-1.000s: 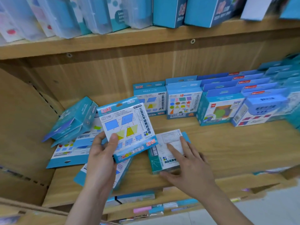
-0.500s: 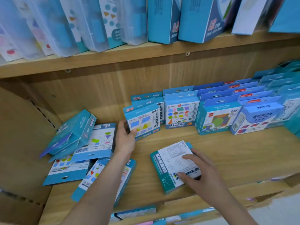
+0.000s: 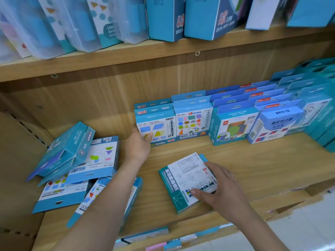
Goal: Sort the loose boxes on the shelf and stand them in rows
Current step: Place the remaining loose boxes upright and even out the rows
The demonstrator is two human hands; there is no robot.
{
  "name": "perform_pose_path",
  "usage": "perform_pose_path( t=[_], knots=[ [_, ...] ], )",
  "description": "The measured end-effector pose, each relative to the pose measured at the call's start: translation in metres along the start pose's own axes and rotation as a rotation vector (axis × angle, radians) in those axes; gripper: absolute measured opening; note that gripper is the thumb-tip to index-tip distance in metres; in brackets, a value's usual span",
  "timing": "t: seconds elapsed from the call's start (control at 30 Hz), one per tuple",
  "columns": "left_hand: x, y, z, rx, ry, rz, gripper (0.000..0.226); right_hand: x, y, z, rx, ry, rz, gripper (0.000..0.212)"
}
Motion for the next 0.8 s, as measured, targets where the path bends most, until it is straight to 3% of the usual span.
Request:
perform_pose_path(
  t=[0.1, 0.17, 0.2, 0.27, 0.33, 0.37, 0.43, 0.53, 0.67, 0.73, 0.8],
  knots=[
    [-0.006, 0.001, -0.018, 0.138, -0.144, -0.001, 0.069, -0.002, -0.002, -0.001, 0.005, 0.019, -0.009, 0.093],
    [-0.012, -0.005, -0.044, 0.341, -0.243, 0.032, 0.071, -0.004, -0.003, -0.002, -0.001, 0.037, 0.012, 0.09],
    [-0.013, -0.009, -0.059, 0.428, -0.186, 0.054, 0.066, -0.006, -0.003, -0.002, 0.005, 0.049, 0.037, 0.086],
    [-0.011, -0.021, -0.09, 0.493, 0.141, 0.13, 0.062, -0.011, -0.006, -0.003, 0.019, 0.052, 0.059, 0.075],
    [0.0, -0.025, -0.115, 0.457, 0.498, 0.309, 0.086, -0.014, -0.01, -0.004, 0.035, 0.021, 0.035, 0.065],
    [0.006, -0.023, -0.122, 0.442, 0.602, 0.427, 0.102, -0.016, -0.012, -0.006, 0.048, 0.005, 0.023, 0.061],
    [0.016, -0.021, -0.13, 0.426, 0.659, 0.604, 0.119, -0.019, -0.012, -0.009, 0.066, -0.022, 0.011, 0.057],
    [0.022, -0.019, -0.13, 0.399, 0.58, 0.638, 0.118, -0.021, -0.012, -0.015, 0.116, -0.005, 0.082, 0.053],
    [0.019, -0.023, -0.121, 0.346, 0.58, 0.469, 0.113, -0.031, -0.009, -0.021, 0.289, -0.004, 0.477, 0.058],
    [0.012, -0.032, -0.117, 0.203, 0.61, 0.17, 0.106, -0.04, -0.003, -0.025, 0.363, 0.019, 0.704, 0.072],
    [0.01, -0.044, -0.122, 0.05, 0.646, -0.269, 0.082, -0.049, 0.004, -0.031, 0.384, 0.086, 0.886, 0.08]
  ],
)
Point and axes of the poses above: each hand's wrist, its own z-axis towards the middle knuckle, its own x-axis out of the palm, y = z × x, the point moved 1 cm from there along z, towards the middle knuckle, and after that the axes turned 7 degrees about x, right-handed, at the moved point
